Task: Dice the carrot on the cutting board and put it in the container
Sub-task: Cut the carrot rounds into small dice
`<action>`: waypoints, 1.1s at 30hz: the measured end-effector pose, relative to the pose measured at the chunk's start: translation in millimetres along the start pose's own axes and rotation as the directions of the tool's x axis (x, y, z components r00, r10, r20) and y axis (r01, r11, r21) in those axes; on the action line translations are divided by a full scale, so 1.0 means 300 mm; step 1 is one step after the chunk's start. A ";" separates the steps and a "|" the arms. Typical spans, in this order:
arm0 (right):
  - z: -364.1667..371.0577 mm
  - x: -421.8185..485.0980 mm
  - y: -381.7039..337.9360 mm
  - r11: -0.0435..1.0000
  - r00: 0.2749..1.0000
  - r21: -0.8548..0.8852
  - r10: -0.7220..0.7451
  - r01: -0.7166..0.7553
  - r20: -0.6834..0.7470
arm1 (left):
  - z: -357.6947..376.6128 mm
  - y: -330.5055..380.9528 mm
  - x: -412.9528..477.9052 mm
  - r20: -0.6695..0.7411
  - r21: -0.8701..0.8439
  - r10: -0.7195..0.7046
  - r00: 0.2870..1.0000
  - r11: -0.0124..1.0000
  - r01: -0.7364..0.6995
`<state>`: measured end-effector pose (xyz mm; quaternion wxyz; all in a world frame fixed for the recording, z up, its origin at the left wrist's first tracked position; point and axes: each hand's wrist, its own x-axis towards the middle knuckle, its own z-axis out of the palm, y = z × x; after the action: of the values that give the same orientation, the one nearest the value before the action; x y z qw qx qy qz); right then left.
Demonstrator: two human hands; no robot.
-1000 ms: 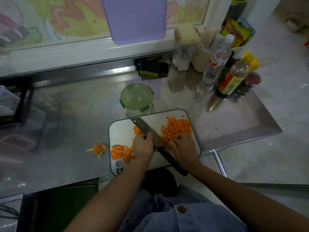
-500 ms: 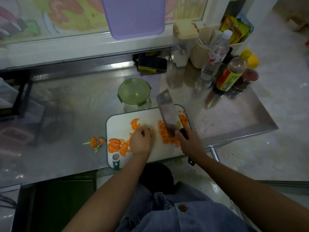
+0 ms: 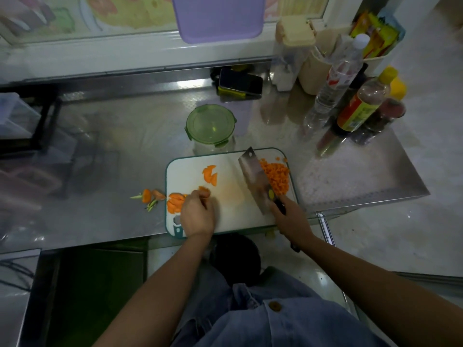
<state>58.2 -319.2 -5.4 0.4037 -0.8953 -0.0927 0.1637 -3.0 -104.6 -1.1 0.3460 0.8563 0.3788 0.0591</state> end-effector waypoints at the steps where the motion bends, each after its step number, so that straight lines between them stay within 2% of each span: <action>1: 0.002 0.007 -0.009 1.000 1.000 -0.005 -0.013 0.013 0.009 | -0.009 -0.012 0.004 -0.011 0.024 -0.012 1.000 1.000 0.012; 4: 0.023 0.015 -0.048 0.994 0.994 -0.059 -0.089 0.093 0.064 | -0.045 -0.049 0.015 -0.041 0.037 -0.018 0.999 0.999 0.019; 6: 0.049 0.024 -0.063 0.991 0.995 -0.101 -0.086 0.092 0.056 | -0.069 -0.068 0.015 -0.038 0.043 0.001 0.999 0.999 0.001; 9: 0.093 0.044 -0.101 1.000 1.000 0.022 -0.014 0.014 0.020 | -0.098 -0.092 0.002 -0.017 0.114 0.010 1.000 0.993 -0.008; 11: 0.116 0.053 -0.132 0.987 0.999 0.157 0.021 -0.028 0.045 | -0.111 -0.108 -0.006 0.026 0.160 0.063 0.998 0.985 -0.066; 13: 0.131 0.054 -0.148 0.974 0.998 0.222 0.028 -0.041 0.063 | -0.118 -0.122 -0.009 0.086 0.216 0.132 0.987 0.965 -0.148; 16: 0.156 0.052 -0.132 0.977 0.996 0.209 0.024 -0.042 0.086 | -0.119 -0.134 -0.003 0.160 0.297 0.220 0.962 0.919 -0.259; 19: 0.176 0.051 -0.107 0.983 0.994 0.171 0.047 -0.063 0.096 | -0.112 -0.127 0.009 0.176 0.352 0.269 0.947 0.881 -0.315; 23: 0.186 0.055 -0.102 0.985 0.996 0.161 0.042 -0.055 0.083 | -0.103 -0.116 0.032 0.147 0.359 0.270 0.952 0.882 -0.306; 27: 0.188 0.051 -0.109 0.983 0.996 0.175 0.043 -0.057 0.083 | -0.113 -0.116 0.048 0.196 0.348 0.277 0.941 0.877 -0.331; 33: 0.187 0.047 -0.102 0.986 0.996 0.165 0.018 -0.033 0.091 | -0.132 -0.136 0.055 0.241 0.251 0.446 0.862 0.830 -0.499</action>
<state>49.5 -256.1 -20.2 0.4705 -0.8514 -0.0849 0.2158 -30.5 -52.2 0.2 0.2157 0.9680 0.1276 0.0095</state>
